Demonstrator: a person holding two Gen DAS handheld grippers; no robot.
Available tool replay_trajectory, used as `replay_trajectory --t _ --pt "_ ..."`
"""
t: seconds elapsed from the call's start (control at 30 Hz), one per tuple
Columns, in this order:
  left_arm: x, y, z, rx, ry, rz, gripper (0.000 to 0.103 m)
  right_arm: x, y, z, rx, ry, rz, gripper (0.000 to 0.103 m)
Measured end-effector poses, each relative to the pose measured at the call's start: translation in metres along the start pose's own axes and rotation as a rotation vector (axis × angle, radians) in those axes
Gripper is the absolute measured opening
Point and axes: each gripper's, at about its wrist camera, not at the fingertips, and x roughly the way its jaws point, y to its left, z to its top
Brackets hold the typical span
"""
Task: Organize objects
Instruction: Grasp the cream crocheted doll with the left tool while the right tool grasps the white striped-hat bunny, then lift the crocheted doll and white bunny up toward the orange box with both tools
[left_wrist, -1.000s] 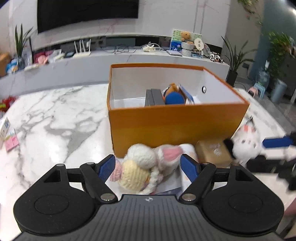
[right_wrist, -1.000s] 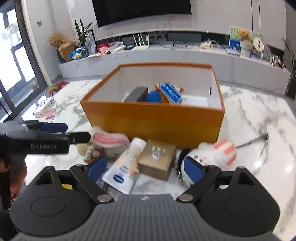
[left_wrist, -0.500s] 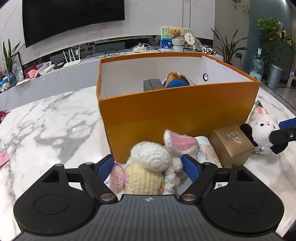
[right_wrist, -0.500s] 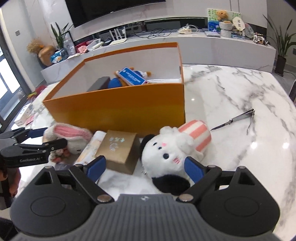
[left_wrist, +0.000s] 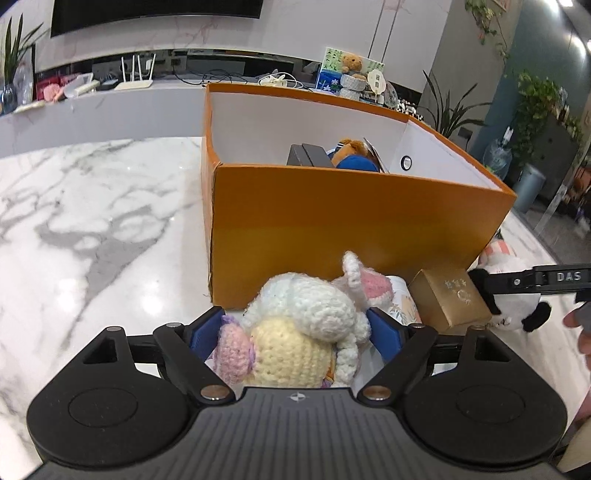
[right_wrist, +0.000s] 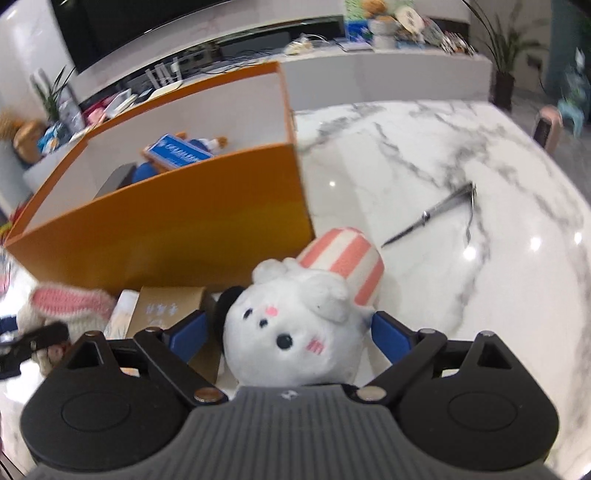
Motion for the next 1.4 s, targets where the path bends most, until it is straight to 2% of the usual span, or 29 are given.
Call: replay_trajectory --t 0.1,0.3,0.4,0.5,0.87,1.07,1.4 --pt "0.002 -0.001 0.0 -0.004 -0.002 -0.012 0.098 0.007 -0.004 0.0 0.034 0.024 0.018 0.095" --pt "0.006 -0.012 -0.002 0.102 0.029 -0.025 0.098 0.014 -0.002 -0.002 0.024 0.051 0.032 0.095" --pt "0.009 -0.018 -0.005 0.161 0.043 -0.007 0.098 0.014 -0.004 -0.002 0.035 0.053 0.041 0.094" --pt "0.01 -0.021 -0.007 0.164 0.039 -0.008 0.097 0.017 -0.006 -0.002 0.04 0.065 0.048 0.09" --pt "0.01 -0.021 -0.006 0.168 0.045 -0.002 0.093 0.018 -0.002 -0.004 0.011 0.06 0.035 0.089" --pt "0.008 -0.02 -0.003 0.161 0.059 0.002 0.087 0.014 -0.003 -0.003 0.02 0.06 0.035 0.081" --pt "0.003 -0.028 -0.001 0.18 0.077 0.063 0.081 -0.006 0.009 -0.007 -0.095 0.014 -0.037 0.077"
